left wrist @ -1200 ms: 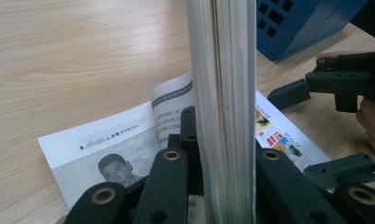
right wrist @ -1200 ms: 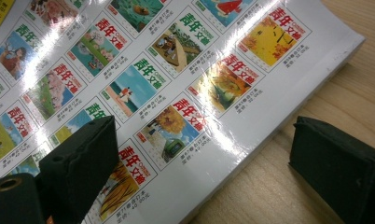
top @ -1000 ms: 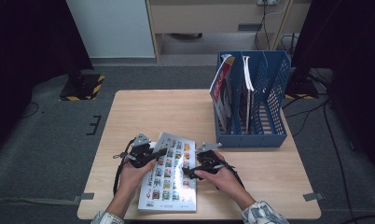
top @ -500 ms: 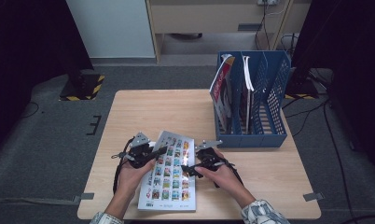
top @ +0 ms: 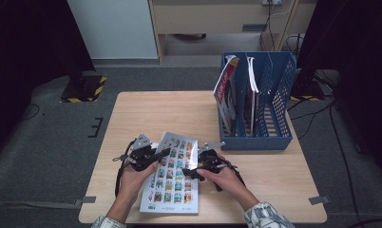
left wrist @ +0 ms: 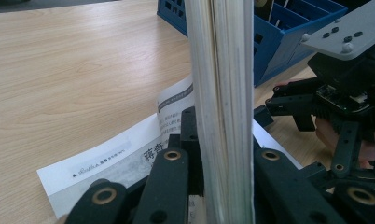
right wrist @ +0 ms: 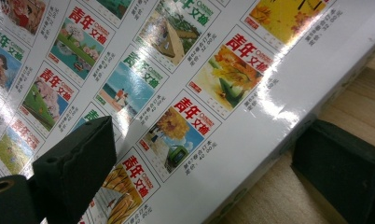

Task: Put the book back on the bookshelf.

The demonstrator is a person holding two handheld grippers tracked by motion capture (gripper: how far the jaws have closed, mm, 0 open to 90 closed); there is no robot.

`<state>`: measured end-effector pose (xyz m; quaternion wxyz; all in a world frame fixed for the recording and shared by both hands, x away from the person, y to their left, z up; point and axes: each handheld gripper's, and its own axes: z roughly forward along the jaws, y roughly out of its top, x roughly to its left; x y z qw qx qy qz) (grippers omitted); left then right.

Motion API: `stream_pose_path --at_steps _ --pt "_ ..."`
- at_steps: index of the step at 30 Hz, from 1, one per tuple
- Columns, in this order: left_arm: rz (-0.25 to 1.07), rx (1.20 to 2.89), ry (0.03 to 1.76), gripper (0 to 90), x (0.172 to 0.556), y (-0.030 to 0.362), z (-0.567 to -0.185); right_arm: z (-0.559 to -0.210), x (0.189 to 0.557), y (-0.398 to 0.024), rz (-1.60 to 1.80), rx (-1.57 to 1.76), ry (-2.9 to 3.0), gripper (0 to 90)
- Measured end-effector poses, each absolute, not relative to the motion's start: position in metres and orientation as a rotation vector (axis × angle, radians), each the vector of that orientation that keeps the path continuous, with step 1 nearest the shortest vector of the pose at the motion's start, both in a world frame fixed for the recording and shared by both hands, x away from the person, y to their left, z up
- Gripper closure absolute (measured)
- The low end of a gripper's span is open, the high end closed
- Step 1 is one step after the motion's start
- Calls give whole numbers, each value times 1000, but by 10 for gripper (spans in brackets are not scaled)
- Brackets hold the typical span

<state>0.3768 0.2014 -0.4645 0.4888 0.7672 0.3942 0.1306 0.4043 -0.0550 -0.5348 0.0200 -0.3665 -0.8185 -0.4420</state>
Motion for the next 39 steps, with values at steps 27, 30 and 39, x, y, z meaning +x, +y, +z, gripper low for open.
stream_pose_path --at_steps 27,30,39 --pt "301 1905 1229 489 405 221 -522 -534 400 -49 -1334 -1093 -2607 82" --pt "342 1902 1266 382 407 226 -524 -534 400 -49 -1344 -1087 -2611 82" --pt "472 1915 1253 374 393 242 -508 -534 399 -49 -1350 -1092 -2609 82"
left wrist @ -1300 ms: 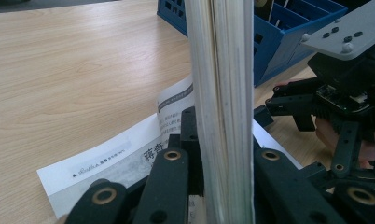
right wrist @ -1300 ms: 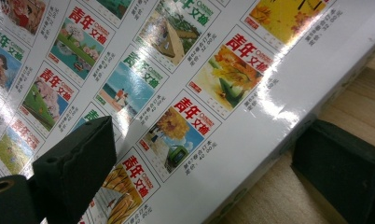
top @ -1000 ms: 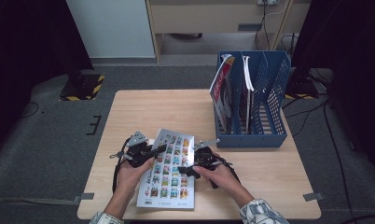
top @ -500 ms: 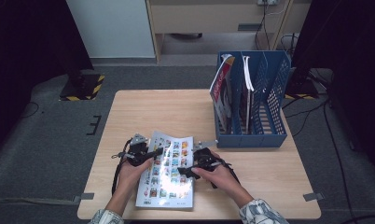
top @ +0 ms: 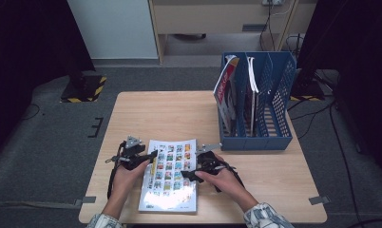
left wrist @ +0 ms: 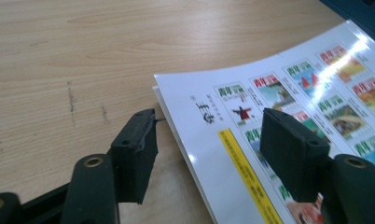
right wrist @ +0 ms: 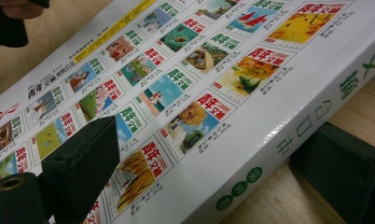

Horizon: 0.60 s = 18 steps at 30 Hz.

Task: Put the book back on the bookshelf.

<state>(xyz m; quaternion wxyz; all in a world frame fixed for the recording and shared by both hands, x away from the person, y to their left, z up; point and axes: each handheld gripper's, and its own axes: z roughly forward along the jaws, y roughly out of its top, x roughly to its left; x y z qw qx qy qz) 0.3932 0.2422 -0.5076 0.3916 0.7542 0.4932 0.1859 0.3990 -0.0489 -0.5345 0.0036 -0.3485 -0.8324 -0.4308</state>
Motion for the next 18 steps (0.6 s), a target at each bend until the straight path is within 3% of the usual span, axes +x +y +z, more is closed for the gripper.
stream_pose_path --at_steps 2,9,18 --pt "468 1948 1231 439 388 241 -507 -535 399 -49 -1352 -1090 -2614 82" --pt "447 2001 1246 508 385 238 -514 -535 398 -49 -1351 -1092 -2618 76" --pt "383 1931 1277 516 385 244 -521 -534 400 -48 -1343 -1115 -2590 84"
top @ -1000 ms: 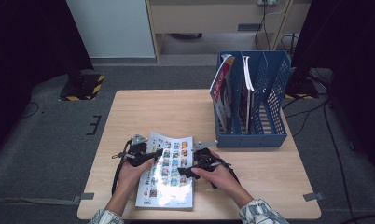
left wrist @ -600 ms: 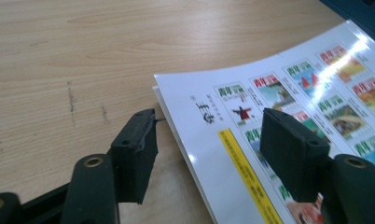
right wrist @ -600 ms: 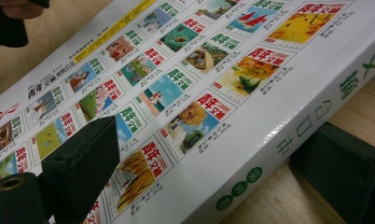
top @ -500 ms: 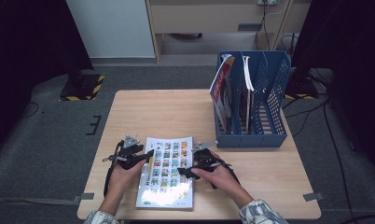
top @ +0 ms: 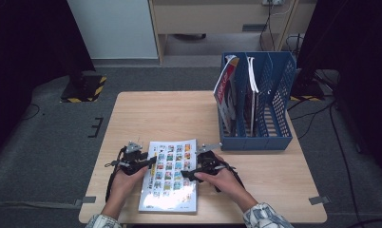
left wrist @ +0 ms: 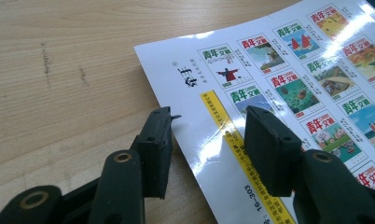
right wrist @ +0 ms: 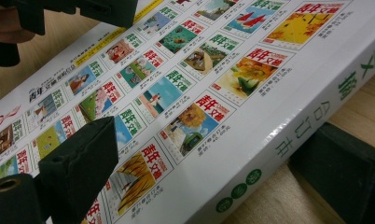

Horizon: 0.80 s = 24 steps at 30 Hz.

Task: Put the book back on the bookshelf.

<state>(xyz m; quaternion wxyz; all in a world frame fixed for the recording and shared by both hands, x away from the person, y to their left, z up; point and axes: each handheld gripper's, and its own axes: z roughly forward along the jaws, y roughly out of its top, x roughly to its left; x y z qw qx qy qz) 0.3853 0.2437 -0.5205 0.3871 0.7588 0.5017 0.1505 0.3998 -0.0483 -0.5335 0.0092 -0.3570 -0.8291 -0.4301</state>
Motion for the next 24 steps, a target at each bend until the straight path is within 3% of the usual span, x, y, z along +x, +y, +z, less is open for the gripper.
stream_pose_path --at_steps 3,18,21,24 --pt "375 1926 1277 515 385 245 -521 -532 402 -48 -1325 -1135 -2573 124" --pt "378 1925 1276 514 385 244 -522 -528 414 -35 -1285 -1135 -2504 159" --pt "379 1926 1276 514 385 244 -522 -529 417 -33 -1291 -1136 -2462 234" --pt "378 1926 1280 514 385 244 -522 -529 417 -25 -1286 -1123 -2474 189"
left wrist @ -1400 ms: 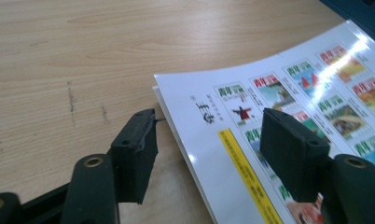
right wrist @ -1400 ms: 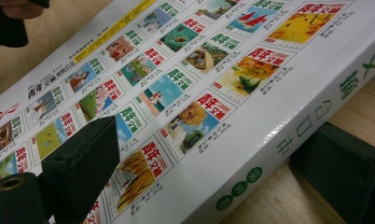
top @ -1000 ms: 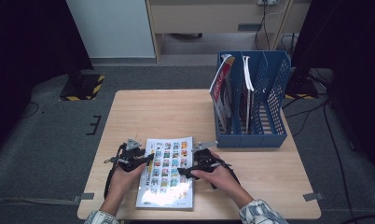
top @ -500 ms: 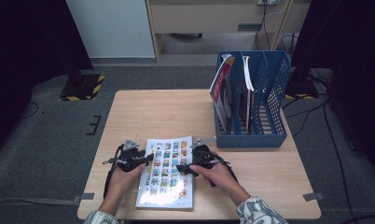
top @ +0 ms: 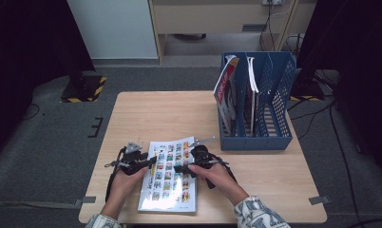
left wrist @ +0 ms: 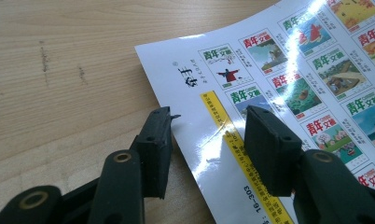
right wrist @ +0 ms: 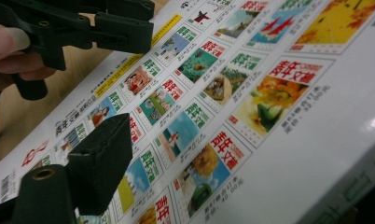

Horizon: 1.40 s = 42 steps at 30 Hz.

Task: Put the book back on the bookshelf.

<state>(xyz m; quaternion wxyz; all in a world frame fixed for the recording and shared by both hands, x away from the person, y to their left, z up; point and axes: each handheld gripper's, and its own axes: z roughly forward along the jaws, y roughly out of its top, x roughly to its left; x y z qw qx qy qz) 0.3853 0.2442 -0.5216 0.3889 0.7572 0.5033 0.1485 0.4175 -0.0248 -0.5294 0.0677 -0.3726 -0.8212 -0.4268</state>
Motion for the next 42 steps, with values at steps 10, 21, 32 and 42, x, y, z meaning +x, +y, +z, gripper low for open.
stream_pose_path --at_steps 10,21,32,42 --pt "383 1928 1280 514 385 243 -521 -532 423 -26 -1307 -1139 -2409 232" --pt "385 1927 1283 511 385 243 -521 -532 429 -17 -1299 -1158 -2361 270" --pt "382 1923 1290 505 385 244 -521 -530 432 -9 -1272 -1175 -2317 302" --pt "395 1934 1300 497 385 243 -519 -519 432 -9 -1233 -1237 -2321 543"
